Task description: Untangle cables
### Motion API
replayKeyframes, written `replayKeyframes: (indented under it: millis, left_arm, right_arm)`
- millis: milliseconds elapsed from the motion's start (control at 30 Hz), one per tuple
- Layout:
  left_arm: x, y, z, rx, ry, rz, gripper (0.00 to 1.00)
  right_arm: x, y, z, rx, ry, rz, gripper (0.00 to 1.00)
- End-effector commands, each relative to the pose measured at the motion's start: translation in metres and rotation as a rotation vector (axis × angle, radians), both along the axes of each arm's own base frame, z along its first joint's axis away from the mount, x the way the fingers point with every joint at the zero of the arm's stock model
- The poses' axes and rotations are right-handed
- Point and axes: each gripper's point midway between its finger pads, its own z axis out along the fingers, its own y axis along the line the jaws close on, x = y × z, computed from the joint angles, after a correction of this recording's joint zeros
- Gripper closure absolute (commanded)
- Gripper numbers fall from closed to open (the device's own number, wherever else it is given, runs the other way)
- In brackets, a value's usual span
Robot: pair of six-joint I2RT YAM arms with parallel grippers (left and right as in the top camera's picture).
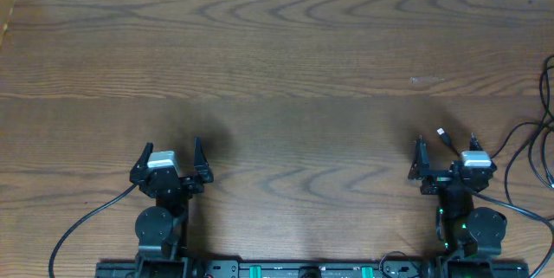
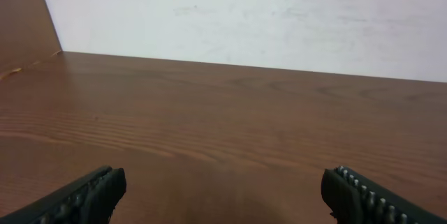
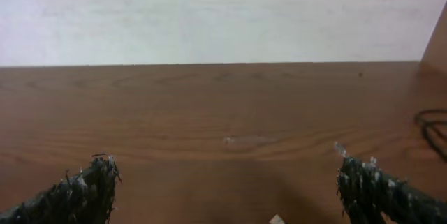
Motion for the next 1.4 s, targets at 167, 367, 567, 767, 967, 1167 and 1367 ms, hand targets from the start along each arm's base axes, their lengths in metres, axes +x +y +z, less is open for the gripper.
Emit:
replayKeyframes:
  millis: [167, 367, 567, 767, 967, 1167, 1367]
  left_arm:
    - [-0.0010, 0.0029, -0.0178, 0.014, 0.054, 0.013, 0.05]
    - [-0.0010, 0.0029, -0.0178, 0.014, 0.054, 0.013, 0.05]
    - [-0.0010, 0.0029, -0.0178, 0.014, 0.054, 0.013, 0.05]
    - [-0.0010, 0.0029, -0.0178, 0.014, 0.054, 0.013, 0.05]
    - [-0.0010, 0.0029, -0.0178, 0.014, 0.054, 0.013, 0.05]
    - [-0.0010, 0.0029, -0.0178, 0.014, 0.054, 0.013, 0.05]
    - [-0.0010, 0.0029, -0.0178, 0.014, 0.054, 0.013, 0.05]
  right_arm:
    - [-0.0004, 0.0083, 0.0010, -0.107, -0.008, 0.050, 0.01]
    - [-0.0004, 0.0088, 0.0008, -0.107, -0.007, 0.052, 0.01]
    - [-0.0004, 0.0088, 0.0008, -0.107, -0.007, 0.052, 0.01]
    - [-0.0004, 0.0088, 0.0008, -0.107, -0.007, 0.052, 0.01]
    - [-0.0004, 0.0088, 0.0008, -0.107, -0.007, 0.052, 0.01]
    - [-0.0004, 0.0088, 0.0008, -0.107, -0.007, 0.052, 0.01]
    - [-0.0004, 0.0088, 0.0008, -0.107, -0.007, 0.052, 0.01]
